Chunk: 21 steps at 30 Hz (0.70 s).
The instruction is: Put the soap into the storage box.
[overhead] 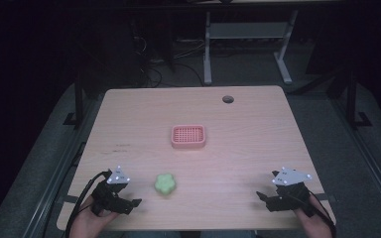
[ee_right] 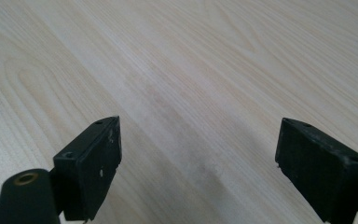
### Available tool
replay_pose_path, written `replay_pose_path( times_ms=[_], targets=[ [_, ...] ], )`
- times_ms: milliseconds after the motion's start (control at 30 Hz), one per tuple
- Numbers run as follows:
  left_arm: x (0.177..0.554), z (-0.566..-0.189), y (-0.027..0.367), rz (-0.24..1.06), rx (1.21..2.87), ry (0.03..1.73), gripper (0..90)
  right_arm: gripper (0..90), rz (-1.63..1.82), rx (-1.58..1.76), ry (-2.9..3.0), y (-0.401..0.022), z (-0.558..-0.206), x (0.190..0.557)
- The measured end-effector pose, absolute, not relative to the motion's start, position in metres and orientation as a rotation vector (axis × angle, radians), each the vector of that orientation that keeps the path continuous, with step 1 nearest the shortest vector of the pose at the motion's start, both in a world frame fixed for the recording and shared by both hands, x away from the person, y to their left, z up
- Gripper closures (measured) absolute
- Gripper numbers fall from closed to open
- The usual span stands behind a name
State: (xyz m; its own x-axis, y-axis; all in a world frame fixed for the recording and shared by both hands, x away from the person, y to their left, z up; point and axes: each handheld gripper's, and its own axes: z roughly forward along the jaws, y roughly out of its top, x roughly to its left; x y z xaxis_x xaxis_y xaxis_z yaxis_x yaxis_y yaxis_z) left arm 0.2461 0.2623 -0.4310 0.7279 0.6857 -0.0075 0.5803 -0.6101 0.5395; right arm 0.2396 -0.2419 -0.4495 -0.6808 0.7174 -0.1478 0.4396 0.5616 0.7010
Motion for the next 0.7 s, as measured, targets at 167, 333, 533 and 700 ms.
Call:
replay_pose_path(
  times_ms=[167, 333, 533, 700],
  targets=[
    [0.245, -0.43, 0.259, 0.271, 2.418, 0.953, 21.7, 13.8, 0.907, 0.936, 2.373, -0.242, -0.449, 0.239],
    [0.246, -0.43, 0.258, 0.263, 2.417, 0.947, 21.6, 13.8, 0.904, 0.932, 2.376, -0.242, -0.449, 0.239],
    [0.247, -0.43, 0.255, 0.26, 2.429, 0.937, 21.1, 13.8, 0.909, 0.932, 2.375, -0.243, -0.449, 0.239],
    [0.247, -0.429, 0.251, 0.253, 2.439, 0.925, 20.9, 13.8, 0.907, 0.925, 2.377, -0.242, -0.449, 0.239]
  ],
)
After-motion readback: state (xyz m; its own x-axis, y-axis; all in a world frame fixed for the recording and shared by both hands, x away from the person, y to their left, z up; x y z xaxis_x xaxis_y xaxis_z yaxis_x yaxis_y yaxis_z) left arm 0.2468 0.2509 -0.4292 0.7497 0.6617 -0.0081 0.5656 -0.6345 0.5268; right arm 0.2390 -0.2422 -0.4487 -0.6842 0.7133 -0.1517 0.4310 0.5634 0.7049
